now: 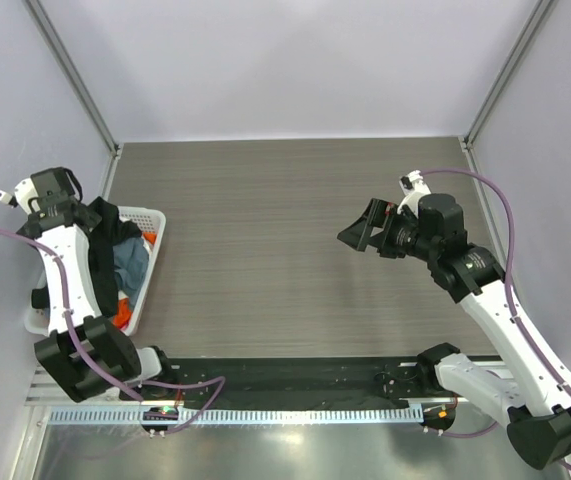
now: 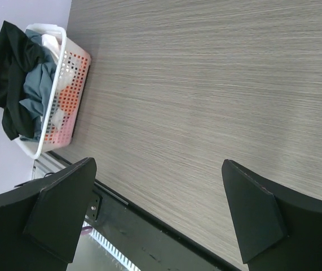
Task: Fold and stack the t-shirts
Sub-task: Grab the tshirt from the pile, then move the tshirt to the center of the board
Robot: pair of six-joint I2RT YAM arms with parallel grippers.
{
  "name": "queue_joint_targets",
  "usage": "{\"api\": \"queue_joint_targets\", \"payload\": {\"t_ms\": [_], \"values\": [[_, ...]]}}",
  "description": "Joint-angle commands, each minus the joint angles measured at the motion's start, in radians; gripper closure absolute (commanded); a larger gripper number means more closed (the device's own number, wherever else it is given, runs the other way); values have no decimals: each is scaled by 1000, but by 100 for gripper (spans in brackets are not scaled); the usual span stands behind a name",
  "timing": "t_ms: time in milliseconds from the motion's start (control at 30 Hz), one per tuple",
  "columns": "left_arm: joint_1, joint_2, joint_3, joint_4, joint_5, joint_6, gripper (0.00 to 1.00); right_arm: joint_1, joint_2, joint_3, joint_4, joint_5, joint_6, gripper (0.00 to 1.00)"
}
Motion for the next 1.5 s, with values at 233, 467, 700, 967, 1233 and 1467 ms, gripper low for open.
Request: {"api": "queue_joint_targets", "payload": {"t_ms": [233,467,700,967,1233,1467], "values": [[7,39,-83,157,61,-75,57,3,0,34,47,-85,-20,0],[3,-2,-20,128,55,-49,100,3,-14,50,26,-48,-17,0],[-178,-86,207,121,153,-64,100,3,22,96,-3,-7,-27,0],[-353,-160,332,282,677,-411,100,3,66,194,-63,75,-50,1],[-512,-223,226,410,800,-474,100,3,53,183,-82,138,-4,1],[-632,-248,11,414,786,-432,100,3,52,131,-85,156,29,2]]}}
